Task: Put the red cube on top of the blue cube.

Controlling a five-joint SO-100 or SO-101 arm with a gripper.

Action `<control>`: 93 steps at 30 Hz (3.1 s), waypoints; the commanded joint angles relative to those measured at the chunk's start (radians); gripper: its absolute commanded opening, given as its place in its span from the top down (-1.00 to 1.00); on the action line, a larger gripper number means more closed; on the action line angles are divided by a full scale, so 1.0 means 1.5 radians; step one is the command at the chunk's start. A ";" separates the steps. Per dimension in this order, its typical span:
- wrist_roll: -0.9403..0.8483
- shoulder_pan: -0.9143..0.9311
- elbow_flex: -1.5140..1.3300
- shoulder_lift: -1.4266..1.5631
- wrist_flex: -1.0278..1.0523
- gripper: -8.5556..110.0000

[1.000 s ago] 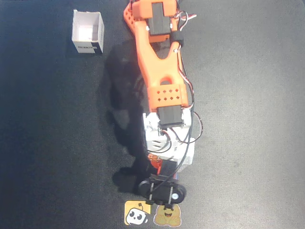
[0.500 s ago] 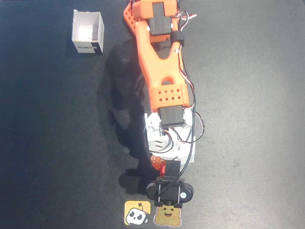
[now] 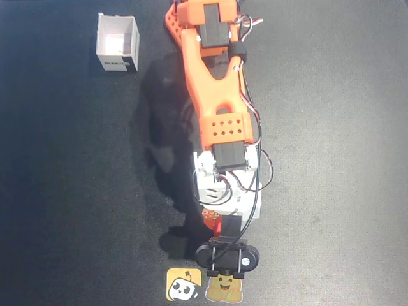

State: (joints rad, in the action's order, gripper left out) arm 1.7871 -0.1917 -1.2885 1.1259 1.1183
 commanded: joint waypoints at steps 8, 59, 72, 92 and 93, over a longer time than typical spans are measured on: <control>-0.003 -0.008 0.002 -0.004 -0.007 0.66; 0.021 -0.005 0.005 0.056 0.004 0.46; 0.021 -0.014 -0.021 0.165 0.016 0.46; -0.077 0.016 -0.448 0.571 -0.026 0.85; -0.077 0.015 -0.476 0.592 -0.028 0.85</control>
State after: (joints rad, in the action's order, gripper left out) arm 1.6843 -0.1703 -1.9359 1.8991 1.0937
